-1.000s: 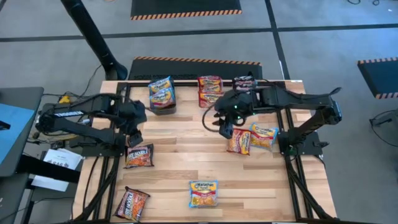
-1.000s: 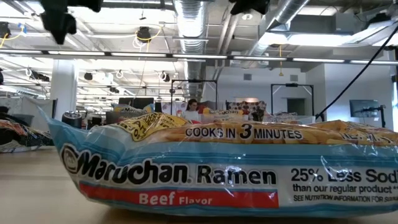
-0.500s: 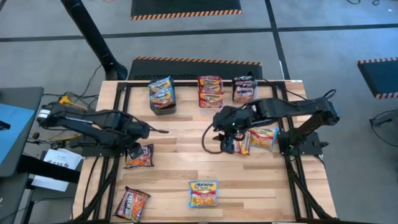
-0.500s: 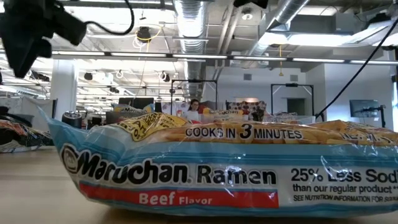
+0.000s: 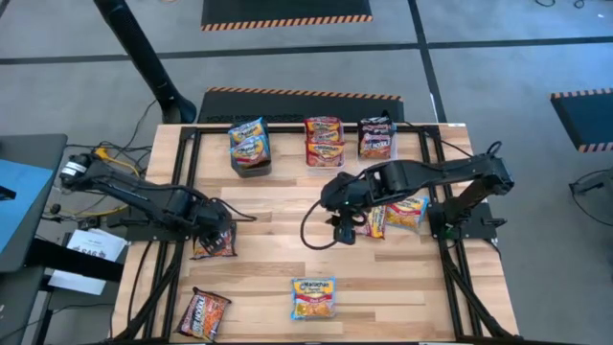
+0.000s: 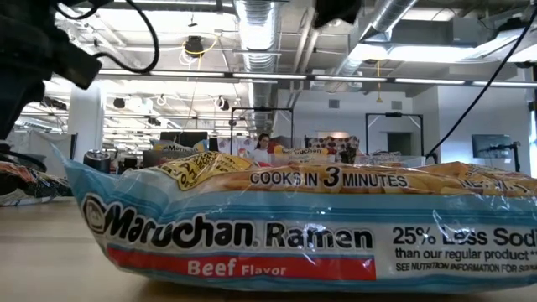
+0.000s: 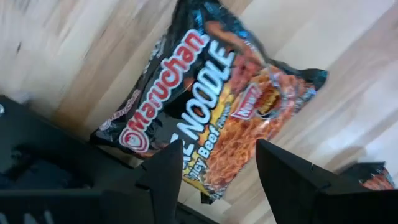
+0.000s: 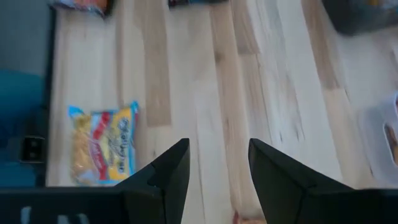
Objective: Sort Maruchan noodles
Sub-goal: Put the black noodle pack into the right transparent bin
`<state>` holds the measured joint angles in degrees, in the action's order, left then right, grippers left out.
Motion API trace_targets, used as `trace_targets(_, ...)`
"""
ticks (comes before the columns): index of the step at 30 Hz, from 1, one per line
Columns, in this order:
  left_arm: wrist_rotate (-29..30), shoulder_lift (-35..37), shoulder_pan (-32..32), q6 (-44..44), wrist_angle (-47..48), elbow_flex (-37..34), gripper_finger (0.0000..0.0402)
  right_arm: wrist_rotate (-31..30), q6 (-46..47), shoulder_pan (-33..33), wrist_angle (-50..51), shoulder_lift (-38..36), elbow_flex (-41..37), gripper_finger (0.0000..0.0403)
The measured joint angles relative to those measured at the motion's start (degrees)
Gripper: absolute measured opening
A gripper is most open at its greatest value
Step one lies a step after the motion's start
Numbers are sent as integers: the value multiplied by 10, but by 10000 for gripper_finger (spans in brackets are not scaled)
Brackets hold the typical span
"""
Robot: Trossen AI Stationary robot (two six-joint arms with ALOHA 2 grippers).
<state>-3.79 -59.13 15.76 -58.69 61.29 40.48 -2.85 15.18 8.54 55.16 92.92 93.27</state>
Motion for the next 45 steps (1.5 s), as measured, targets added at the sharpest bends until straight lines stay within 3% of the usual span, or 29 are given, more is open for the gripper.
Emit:
trace_targets(14,26,-4,37,-86,-119,-81,188,16,24,0,18,19,0,188)
trace_targets(24,52,-8,37,-114,-124,-115,184,16,24,0,18,20,0,189)
trace_targets(29,56,-9,37,-109,-125,-115,144,16,24,0,17,20,0,189)
trace_targets(38,62,-9,37,-59,-151,-115,15,16,24,0,17,20,0,189)
trace_targets(45,56,-9,37,-17,-240,-116,2,17,43,-4,18,20,0,189)
